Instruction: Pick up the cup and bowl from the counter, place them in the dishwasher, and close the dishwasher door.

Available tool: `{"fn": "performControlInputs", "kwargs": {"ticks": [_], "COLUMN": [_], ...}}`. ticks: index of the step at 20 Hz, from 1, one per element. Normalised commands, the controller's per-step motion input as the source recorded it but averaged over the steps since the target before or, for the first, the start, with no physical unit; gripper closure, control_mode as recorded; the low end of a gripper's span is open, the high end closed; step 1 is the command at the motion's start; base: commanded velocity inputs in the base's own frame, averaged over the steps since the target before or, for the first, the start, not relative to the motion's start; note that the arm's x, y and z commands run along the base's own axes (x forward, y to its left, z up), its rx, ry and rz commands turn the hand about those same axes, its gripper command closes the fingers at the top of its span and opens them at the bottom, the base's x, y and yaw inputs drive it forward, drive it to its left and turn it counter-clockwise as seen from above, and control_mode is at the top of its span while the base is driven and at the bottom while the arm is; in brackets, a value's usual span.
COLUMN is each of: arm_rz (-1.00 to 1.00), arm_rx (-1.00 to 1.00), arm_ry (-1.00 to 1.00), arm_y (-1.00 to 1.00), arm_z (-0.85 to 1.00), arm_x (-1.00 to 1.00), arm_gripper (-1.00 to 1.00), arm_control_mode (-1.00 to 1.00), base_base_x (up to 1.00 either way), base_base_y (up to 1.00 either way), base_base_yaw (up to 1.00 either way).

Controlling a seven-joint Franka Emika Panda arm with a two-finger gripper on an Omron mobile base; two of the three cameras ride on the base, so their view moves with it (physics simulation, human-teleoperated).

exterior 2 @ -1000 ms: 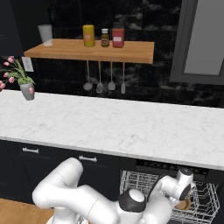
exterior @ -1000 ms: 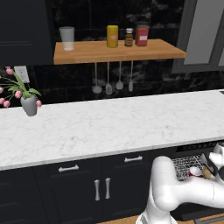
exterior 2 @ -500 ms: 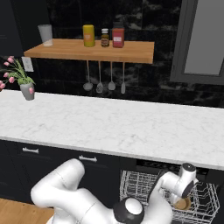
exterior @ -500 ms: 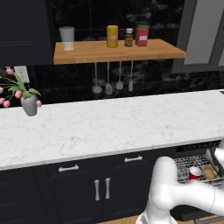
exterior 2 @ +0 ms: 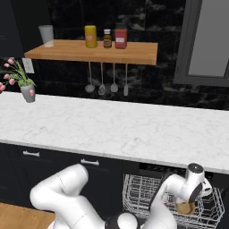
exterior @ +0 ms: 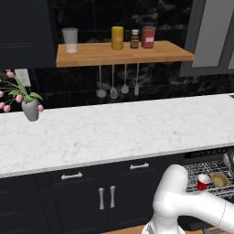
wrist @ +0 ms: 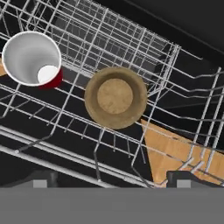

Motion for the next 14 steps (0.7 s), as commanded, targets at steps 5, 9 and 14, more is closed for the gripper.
{"fn": "performControlInputs", "kwargs": {"ticks": [5, 9, 14], "arm_rz": [-0.13, -0.1, -0.09], "arm_rx": [0.05, 0.09, 0.11], "arm_ry": [-0.1, -0.12, -0.2], "arm_y": [0.0, 0.0, 0.0], "arm_z": [0.16, 0.24, 0.39], "arm_x": [0.0, 0.0, -0.01], "arm_gripper": [-1.0, -1.0, -1.0], "arm_control_mode": [-1.0, -1.0, -1.0], "base_base_x": [0.0, 0.0, 0.0], "base_base_y": [0.0, 0.0, 0.0], "base_base_yaw": [0.0, 0.0, 0.0]}}
